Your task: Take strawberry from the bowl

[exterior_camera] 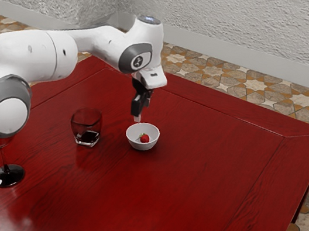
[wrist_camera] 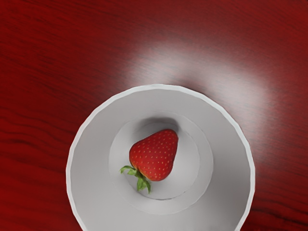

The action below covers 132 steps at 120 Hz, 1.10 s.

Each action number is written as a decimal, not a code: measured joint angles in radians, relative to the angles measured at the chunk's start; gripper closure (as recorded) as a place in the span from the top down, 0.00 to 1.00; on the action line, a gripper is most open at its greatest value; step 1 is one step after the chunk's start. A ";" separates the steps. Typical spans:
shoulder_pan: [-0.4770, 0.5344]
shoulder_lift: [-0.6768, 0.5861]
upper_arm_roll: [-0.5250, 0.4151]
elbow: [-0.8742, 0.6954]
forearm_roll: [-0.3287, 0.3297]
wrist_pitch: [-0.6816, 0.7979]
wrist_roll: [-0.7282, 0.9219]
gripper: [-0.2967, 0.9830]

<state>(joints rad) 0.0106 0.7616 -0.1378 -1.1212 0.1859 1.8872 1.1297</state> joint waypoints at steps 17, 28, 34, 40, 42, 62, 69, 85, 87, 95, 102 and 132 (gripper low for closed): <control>-0.004 0.028 0.004 -0.038 0.021 0.010 0.116 0.63; -0.011 0.015 0.013 -0.106 0.025 0.036 0.178 0.59; -0.021 0.003 0.019 -0.133 0.027 0.055 0.208 0.57; -0.026 -0.001 0.020 -0.140 0.027 0.069 0.235 0.56; -0.027 -0.002 0.020 -0.141 0.027 0.073 0.244 0.56; -0.029 0.001 0.017 -0.110 0.027 0.100 0.319 0.52; -0.029 0.008 0.015 -0.104 0.027 0.113 0.341 0.52; -0.028 0.026 0.012 -0.101 0.025 0.144 0.383 0.51; -0.028 0.028 0.011 -0.101 0.025 0.148 0.388 0.50; -0.028 0.035 0.011 -0.100 0.024 0.163 0.404 0.49; -0.028 0.044 0.011 -0.101 0.023 0.172 0.416 0.49; -0.027 0.074 0.014 -0.110 0.010 0.203 0.457 0.46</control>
<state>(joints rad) -0.0162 0.8354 -0.1236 -1.2308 0.1957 2.0906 1.5866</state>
